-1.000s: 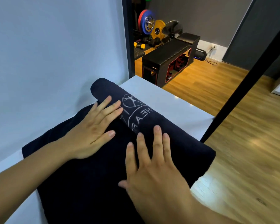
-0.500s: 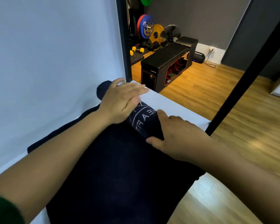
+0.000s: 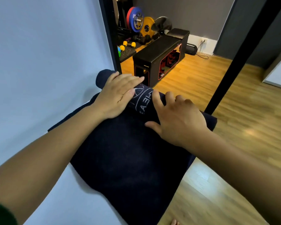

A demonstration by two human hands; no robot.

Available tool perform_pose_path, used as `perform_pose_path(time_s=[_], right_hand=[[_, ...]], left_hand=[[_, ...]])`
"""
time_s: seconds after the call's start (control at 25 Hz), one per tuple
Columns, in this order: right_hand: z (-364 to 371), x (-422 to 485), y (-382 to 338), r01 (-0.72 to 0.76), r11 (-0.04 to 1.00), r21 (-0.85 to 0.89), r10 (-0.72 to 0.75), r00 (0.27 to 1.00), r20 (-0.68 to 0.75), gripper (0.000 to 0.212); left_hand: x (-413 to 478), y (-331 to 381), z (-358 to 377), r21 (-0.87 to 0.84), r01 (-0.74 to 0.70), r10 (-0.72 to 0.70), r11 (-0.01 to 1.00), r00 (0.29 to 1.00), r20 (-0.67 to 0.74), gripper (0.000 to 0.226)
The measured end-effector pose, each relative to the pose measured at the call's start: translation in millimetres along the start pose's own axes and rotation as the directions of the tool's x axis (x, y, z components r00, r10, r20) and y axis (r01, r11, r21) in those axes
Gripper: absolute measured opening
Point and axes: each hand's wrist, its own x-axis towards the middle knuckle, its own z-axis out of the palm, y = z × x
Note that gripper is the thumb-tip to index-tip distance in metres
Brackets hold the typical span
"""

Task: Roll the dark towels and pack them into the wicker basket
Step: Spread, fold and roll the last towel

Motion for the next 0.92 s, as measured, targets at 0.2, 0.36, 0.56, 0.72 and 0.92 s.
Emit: perform_pose_path(time_s=[0.2, 0.36, 0.56, 0.72, 0.92], right_hand=[[1.2, -45.6, -60.5, 0.024, 0.999, 0.047, -0.022, 0.999, -0.041, 0.094], [-15.2, -76.4, -96.3, 0.094, 0.987, 0.128, -0.095, 0.996, -0.002, 0.081], [-50.2, -70.5, -75.0, 0.182, 0.948, 0.260, -0.138, 0.974, -0.179, 0.061], [-56.9, -28.6, -31.1, -0.043, 0.930, 0.364, -0.068, 0.956, 0.285, 0.098], [-43.0, -15.7, -20.6, -0.090, 0.860, 0.502, -0.120, 0.921, 0.370, 0.100]], left_hand=[[-76.8, 3.4, -19.6, -0.006, 0.022, -0.022, 1.000, 1.000, 0.012, 0.053], [-120.6, 8.9, -28.0, -0.018, 0.060, -0.060, 0.998, 0.998, -0.018, 0.052], [-160.4, 3.5, -20.0, -0.005, 0.060, -0.060, 0.998, 0.998, -0.012, 0.057], [-155.0, 8.9, -23.3, 0.079, 0.060, -0.062, 0.995, 0.998, 0.030, 0.066], [-84.8, 18.4, -57.7, 0.081, 0.069, -0.051, 0.994, 0.978, -0.203, 0.049]])
